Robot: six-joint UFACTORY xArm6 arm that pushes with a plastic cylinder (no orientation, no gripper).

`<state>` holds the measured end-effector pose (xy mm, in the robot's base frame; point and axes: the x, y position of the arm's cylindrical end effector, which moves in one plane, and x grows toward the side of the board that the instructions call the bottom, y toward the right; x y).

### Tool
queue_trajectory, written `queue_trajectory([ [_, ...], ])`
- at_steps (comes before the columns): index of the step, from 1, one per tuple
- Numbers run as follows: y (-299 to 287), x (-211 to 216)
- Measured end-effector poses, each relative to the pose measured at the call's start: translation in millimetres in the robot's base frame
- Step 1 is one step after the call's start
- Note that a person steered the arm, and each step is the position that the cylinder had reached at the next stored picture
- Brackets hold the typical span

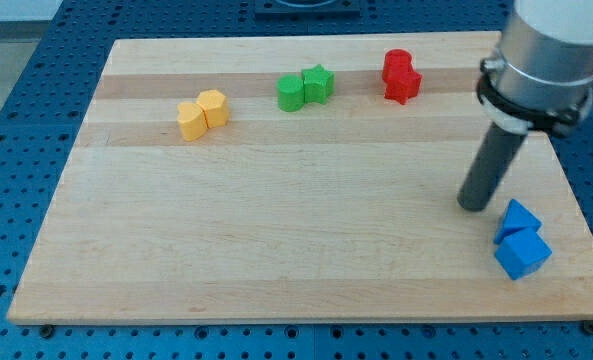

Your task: Move the red blocks towards the blue blocks

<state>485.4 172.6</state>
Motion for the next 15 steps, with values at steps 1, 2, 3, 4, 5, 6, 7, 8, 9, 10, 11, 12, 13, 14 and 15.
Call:
queue_trajectory([
  [1,-3.8,-46.0],
  [2,-3.4,-91.3],
  [3,-3.4,-138.0],
  [4,-3.4,-180.6],
  [5,-4.0,-220.5],
  [6,-22.2,-256.4],
  [7,-47.9,-263.6],
  [8,-51.5,-263.6],
  [9,-51.5,-262.0],
  [10,-51.5,-249.3],
  [11,-51.4,-235.8],
  [12,-51.4,-223.0],
  [13,-51.4,-208.9],
  [14,-51.4,-188.8],
  [15,-51.4,-166.5],
])
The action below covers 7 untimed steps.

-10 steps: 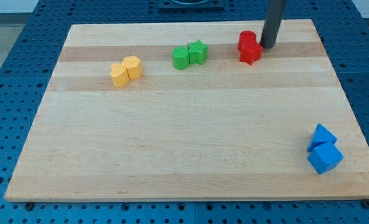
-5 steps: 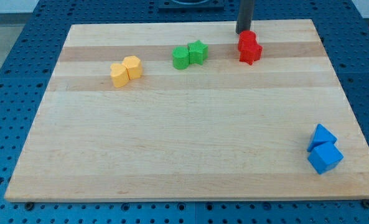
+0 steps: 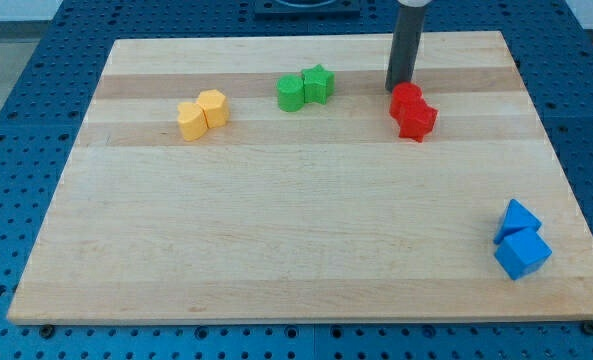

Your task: Move the red blocks towards the blue blocks

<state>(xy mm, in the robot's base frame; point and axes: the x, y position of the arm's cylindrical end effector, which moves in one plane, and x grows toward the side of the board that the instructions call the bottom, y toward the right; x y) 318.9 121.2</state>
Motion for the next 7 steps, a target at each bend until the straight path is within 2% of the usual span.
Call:
queue_trajectory([
  [4,0.1,83.8],
  [7,0.1,115.6],
])
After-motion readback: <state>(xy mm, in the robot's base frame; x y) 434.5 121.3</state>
